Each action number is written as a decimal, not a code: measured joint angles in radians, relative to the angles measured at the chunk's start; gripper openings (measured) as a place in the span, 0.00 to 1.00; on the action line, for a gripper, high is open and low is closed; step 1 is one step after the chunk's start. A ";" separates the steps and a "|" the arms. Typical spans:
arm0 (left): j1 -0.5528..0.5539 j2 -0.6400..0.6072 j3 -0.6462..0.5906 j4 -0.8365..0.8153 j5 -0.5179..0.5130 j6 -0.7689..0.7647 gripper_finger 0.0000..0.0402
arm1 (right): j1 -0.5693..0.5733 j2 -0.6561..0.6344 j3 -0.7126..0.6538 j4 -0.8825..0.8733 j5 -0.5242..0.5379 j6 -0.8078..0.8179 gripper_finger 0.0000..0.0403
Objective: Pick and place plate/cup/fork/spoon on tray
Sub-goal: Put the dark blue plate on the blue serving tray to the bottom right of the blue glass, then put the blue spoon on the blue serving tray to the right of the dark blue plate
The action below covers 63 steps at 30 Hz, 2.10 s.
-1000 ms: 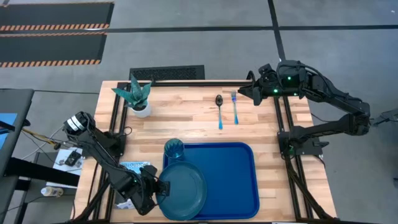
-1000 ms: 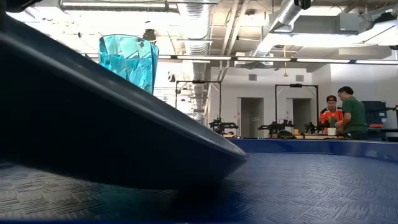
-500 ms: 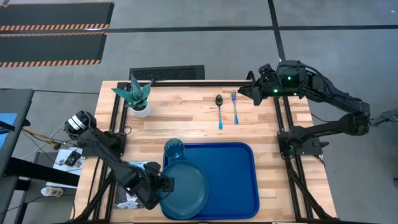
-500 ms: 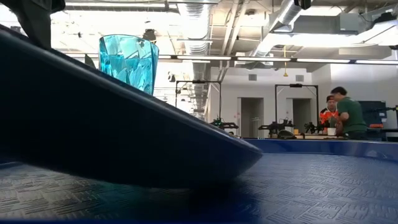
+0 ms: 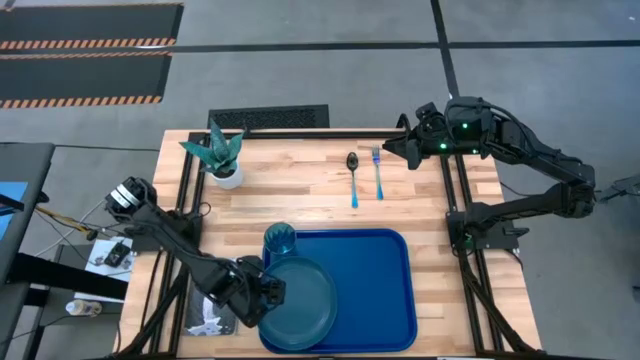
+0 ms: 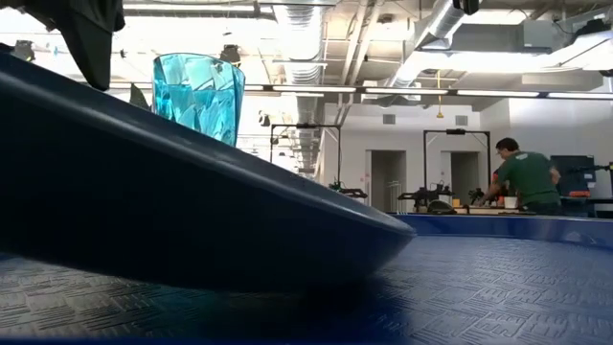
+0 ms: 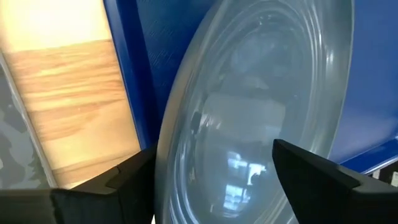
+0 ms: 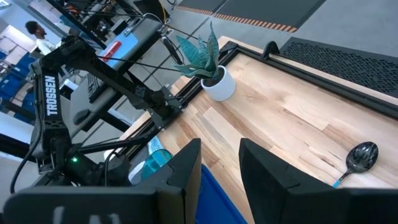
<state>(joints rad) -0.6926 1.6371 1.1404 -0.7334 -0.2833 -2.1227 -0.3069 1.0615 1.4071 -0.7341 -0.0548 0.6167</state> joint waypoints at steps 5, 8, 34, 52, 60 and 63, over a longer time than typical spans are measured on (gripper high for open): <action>0.021 0.000 0.000 -0.001 0.019 0.028 0.70 | 0.000 0.000 0.000 0.000 0.000 0.000 0.33; 0.031 0.000 0.000 -0.002 0.023 0.030 0.70 | 0.000 0.000 0.000 0.000 0.000 0.000 0.33; 0.067 0.000 0.001 -0.030 0.071 0.072 0.70 | 0.000 0.001 0.000 -0.050 0.004 0.002 0.33; -0.001 -0.265 0.001 -0.043 0.075 0.049 0.70 | 0.063 0.240 -0.053 -0.140 0.046 -0.173 0.32; -0.044 -0.488 0.002 -0.085 -0.400 -0.001 0.70 | 0.006 0.526 -0.053 -0.161 0.231 -0.112 0.36; -0.029 -0.530 0.002 -0.094 -0.507 0.069 0.70 | -0.049 0.618 -0.079 -0.117 0.133 -0.111 0.40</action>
<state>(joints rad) -0.7214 1.1073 1.1423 -0.8273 -0.7904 -2.0538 -0.3555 1.6795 1.3280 -0.8512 0.0785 0.5053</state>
